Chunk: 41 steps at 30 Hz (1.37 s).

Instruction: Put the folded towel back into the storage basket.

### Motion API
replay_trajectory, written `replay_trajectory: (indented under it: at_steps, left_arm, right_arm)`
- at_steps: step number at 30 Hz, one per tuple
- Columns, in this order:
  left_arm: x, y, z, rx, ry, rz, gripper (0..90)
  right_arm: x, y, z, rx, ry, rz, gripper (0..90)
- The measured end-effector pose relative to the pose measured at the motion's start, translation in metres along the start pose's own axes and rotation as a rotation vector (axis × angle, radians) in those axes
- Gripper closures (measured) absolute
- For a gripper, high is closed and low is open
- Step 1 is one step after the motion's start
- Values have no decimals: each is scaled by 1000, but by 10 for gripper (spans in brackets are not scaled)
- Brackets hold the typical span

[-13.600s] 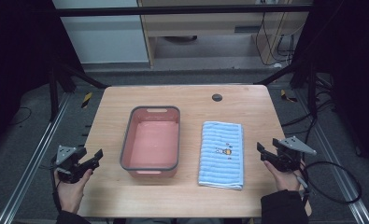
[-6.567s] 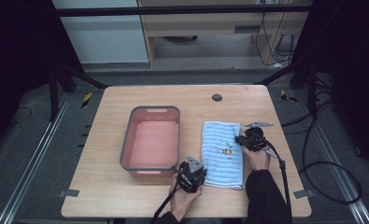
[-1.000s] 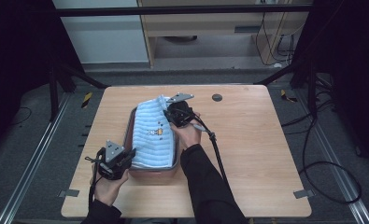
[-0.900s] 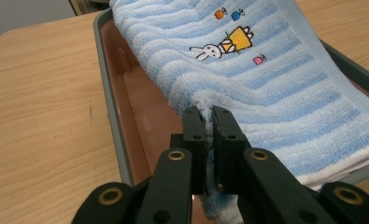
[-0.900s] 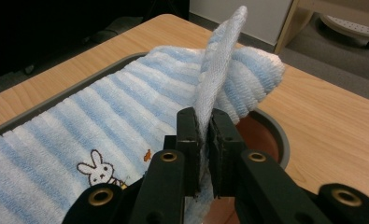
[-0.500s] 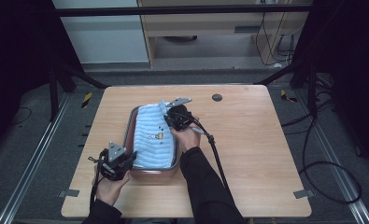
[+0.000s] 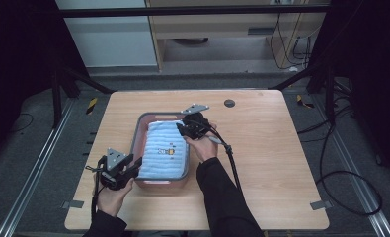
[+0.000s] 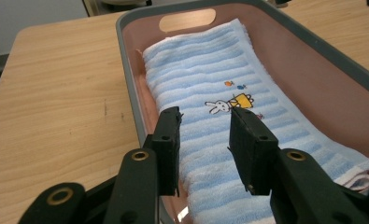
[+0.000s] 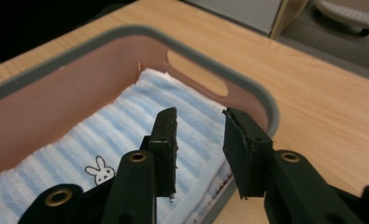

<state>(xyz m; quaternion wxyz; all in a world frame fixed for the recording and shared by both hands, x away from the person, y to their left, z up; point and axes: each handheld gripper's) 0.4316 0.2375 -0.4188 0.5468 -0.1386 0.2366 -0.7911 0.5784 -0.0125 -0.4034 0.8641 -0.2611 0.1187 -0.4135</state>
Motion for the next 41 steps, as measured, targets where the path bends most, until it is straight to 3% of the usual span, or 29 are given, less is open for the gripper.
replay_trajectory:
  at_steps: [7, 17, 23, 28, 41]
  left_arm:
    - [-1, -2, 0, 13, 10, -11, 591]
    - [-10, -10, 4, 66, -2, -46, 510]
    - [-19, -11, 5, 96, 5, -68, 416]
    - [-26, -11, 4, 101, 16, -61, 385]
    - [-44, -7, -1, 78, 2, -39, 360]
  right_arm:
    - [9, -32, 4, 92, 11, -20, 521]
    - [24, -68, -2, 161, 37, -29, 353]
    - [43, -93, -22, 177, 78, -60, 256]
    - [59, -111, -41, 175, 110, -92, 211]
    - [95, -146, -91, 168, 186, -159, 190]
Point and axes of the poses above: each handheld gripper's, and its own axes: y roughly forward along the jaws, z roughly out of its top, x roughly to its right, and after that the axes turned 1 degree about -x, right-handed
